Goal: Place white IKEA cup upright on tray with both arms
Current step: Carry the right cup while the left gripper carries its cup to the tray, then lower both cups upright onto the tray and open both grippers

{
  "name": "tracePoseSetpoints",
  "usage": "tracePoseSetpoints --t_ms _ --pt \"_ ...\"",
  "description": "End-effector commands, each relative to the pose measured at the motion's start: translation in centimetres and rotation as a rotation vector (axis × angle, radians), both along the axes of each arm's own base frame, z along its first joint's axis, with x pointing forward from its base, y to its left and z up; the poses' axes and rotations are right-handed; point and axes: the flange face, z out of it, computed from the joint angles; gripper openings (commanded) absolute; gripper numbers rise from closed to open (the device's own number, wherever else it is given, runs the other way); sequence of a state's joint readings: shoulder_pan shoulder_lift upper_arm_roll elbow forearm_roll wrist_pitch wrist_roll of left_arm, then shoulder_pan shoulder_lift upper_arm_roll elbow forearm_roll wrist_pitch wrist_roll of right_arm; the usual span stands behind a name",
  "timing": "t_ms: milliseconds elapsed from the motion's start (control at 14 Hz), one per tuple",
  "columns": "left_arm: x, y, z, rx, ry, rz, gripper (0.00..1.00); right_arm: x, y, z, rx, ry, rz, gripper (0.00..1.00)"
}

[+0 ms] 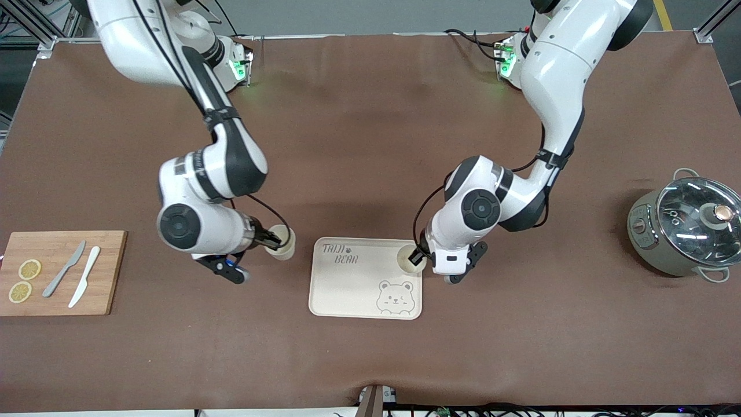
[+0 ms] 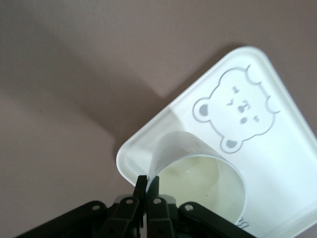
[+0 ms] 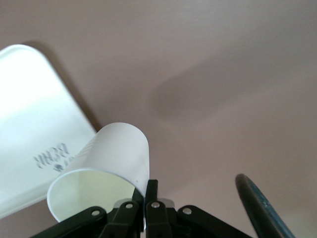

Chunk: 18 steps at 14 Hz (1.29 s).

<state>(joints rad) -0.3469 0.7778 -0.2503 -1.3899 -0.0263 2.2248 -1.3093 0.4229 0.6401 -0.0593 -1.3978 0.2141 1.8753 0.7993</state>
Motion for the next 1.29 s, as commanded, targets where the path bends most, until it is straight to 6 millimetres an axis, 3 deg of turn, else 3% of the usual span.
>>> tracePoseSetpoints --t_ms 0,143,214,286,357,429,714,1071,1143,1214 --pt "0.3 -0.5 -0.6 -0.007 0.008 0.051 0.00 0.5 2.5 -1.0 0.008 -0.029 -0.037 0.00" --pt "0.2 -0.5 -1.9 0.008 0.016 0.066 0.00 0.4 4.2 -2.2 0.023 -0.058 -0.060 0.00" --pt "0.3 -0.4 -1.9 0.003 0.011 0.079 0.07 0.2 5.1 -3.0 0.034 -0.061 -0.088 0.00" --pt "0.3 -0.7 -2.0 -0.002 0.001 0.090 0.21 0.0 5.9 -3.4 0.045 -0.068 -0.087 0.00" --pt "0.2 -0.9 -2.0 -0.005 0.002 0.094 0.40 -0.1 6.5 -3.8 0.053 -0.070 -0.088 0.00" --pt "0.6 -0.4 -1.9 -0.005 -0.001 0.099 0.99 -0.3 6.8 -4.1 0.066 -0.060 -0.099 0.00" --pt "1.4 0.3 0.3 -0.020 -0.029 0.113 1.00 -1.2 8.1 -6.3 0.081 -0.017 -0.108 0.00" --pt "3.5 3.9 8.5 -0.049 -0.133 0.147 1.00 -0.8 8.1 -8.1 0.085 -0.036 -0.114 0.00" --pt "3.6 4.2 10.2 -0.058 -0.155 0.150 1.00 -0.8 8.1 -8.2 0.086 -0.043 -0.115 0.05" --pt "3.5 4.5 12.0 -0.062 -0.173 0.153 1.00 -0.7 8.0 -8.0 0.087 -0.047 -0.117 0.29"
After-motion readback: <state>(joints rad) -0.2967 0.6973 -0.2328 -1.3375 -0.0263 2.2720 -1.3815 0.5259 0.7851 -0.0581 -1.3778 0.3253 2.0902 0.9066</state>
